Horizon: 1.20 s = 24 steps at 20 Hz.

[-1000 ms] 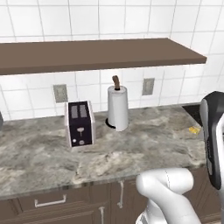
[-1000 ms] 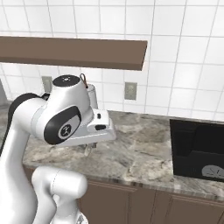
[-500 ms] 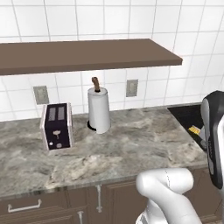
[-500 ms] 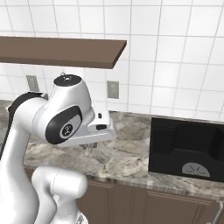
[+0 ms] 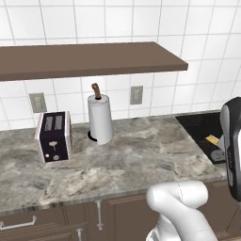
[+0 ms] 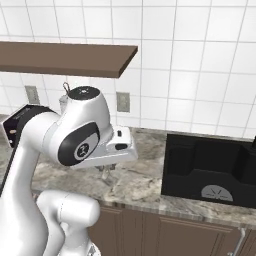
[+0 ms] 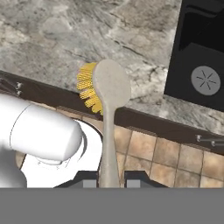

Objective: Open the cabinet. Pick the dish brush and place it next to the sink. Then close the cabinet.

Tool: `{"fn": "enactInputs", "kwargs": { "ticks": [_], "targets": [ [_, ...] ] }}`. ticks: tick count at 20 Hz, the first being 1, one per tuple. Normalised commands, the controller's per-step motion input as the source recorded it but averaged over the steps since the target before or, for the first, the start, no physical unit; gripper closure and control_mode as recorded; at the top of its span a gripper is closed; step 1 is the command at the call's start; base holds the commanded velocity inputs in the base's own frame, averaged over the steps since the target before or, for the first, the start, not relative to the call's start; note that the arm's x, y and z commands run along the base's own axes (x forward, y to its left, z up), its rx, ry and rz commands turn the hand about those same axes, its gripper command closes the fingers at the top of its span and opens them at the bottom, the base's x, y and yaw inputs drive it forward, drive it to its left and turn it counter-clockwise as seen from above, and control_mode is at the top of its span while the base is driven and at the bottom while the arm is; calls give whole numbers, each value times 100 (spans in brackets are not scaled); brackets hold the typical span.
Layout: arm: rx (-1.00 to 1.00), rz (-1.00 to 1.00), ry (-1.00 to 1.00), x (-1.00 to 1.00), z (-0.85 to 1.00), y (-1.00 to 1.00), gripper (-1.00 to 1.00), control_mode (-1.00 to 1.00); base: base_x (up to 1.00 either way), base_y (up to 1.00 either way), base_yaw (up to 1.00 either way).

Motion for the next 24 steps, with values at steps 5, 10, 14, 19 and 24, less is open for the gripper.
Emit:
{"fn": "enactInputs", "kwargs": {
  "ticks": [5,10,14,19,24],
  "targets": [
    [0,0,0,48,-18,0,100,-100,0,0,0],
    [0,-12,0,84,-43,0,100,-100,0,0,0],
    [0,-15,-4,76,-59,-8,100,-100,0,0,0],
    [0,-20,-4,60,-52,-23,100,-100,0,0,0],
    [4,-12,0,84,-14,-39,100,-100,0,0,0]
  ]
}}
